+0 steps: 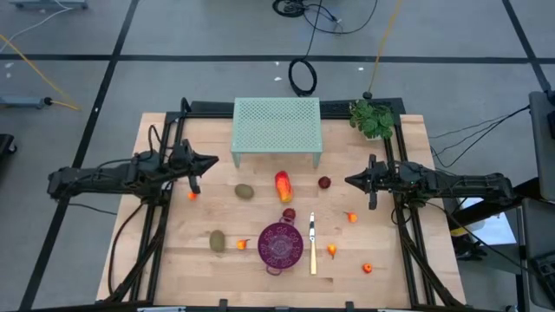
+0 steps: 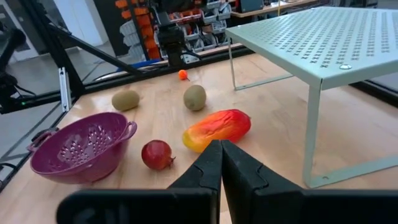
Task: Pick & Place Fruit
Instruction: Put the violet strainer bowl on the shelf
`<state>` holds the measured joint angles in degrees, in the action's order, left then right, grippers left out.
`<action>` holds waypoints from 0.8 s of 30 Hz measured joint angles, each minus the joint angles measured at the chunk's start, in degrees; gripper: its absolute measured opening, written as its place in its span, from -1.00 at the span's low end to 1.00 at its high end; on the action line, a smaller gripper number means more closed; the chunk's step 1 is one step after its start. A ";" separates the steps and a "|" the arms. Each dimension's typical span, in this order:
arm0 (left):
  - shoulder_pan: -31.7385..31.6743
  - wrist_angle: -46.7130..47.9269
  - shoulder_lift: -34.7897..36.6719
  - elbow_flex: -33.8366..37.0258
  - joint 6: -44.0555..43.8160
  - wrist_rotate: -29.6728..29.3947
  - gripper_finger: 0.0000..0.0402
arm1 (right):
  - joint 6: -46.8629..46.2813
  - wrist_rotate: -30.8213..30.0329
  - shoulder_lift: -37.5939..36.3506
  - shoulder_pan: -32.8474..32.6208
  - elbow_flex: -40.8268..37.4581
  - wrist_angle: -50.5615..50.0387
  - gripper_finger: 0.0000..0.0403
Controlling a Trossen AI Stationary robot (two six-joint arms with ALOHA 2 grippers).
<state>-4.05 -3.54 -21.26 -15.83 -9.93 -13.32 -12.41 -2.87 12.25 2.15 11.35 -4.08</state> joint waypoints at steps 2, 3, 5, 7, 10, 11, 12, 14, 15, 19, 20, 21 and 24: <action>1.44 1.02 -4.34 -2.79 -0.70 -0.26 -0.96 | 0.06 -0.27 0.00 0.00 0.00 0.00 -0.98; 2.20 1.82 -6.49 -4.38 -1.16 -0.24 -0.98 | 0.07 -0.33 0.00 0.00 0.00 0.00 -0.98; 3.70 2.81 -11.18 -7.93 -2.98 -0.54 -0.98 | 0.26 -0.33 0.00 0.00 0.00 0.00 -0.98; 5.32 4.62 -15.73 -11.60 -4.22 -1.85 -0.97 | 0.26 -0.35 0.00 0.00 0.00 0.00 -0.98; 7.84 9.16 -21.83 -17.64 -4.67 -2.73 -0.99 | 0.31 -0.37 0.00 0.00 0.00 0.00 -0.98; 8.71 10.89 -23.77 -19.68 -5.65 -2.88 -0.99 | 0.68 -0.37 0.00 0.00 0.00 0.00 -0.98; 9.56 12.80 -25.57 -21.69 -7.34 -3.35 -0.99 | 1.23 -0.36 0.00 0.00 0.00 0.00 -0.98; 11.36 16.01 -28.98 -25.39 -12.25 -4.50 -0.98 | 2.07 -0.35 0.00 0.00 0.00 0.00 -0.98; 12.20 17.55 -30.50 -27.11 -15.00 -5.06 -0.98 | 2.57 -0.35 0.00 0.00 0.00 0.00 -0.98; 15.69 22.73 -35.68 -32.65 -24.16 -6.18 -0.99 | 3.06 -0.33 0.00 0.00 0.00 -0.02 -0.98; 16.62 23.59 -37.00 -33.78 -26.18 -6.30 -0.99 | 3.06 -0.33 0.00 0.00 0.00 -0.02 -0.98; 17.58 23.64 -38.29 -34.72 -27.80 -6.28 -0.99 | 3.06 -0.33 0.00 0.00 0.00 -0.02 -0.98; 20.43 24.67 -41.87 -37.39 -32.30 -6.30 -0.99 | 3.07 -0.33 0.00 0.00 0.00 -0.02 -0.98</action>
<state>16.38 21.13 -63.13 -53.22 -42.23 -19.62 -9.33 -3.20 12.25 2.15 11.35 -4.10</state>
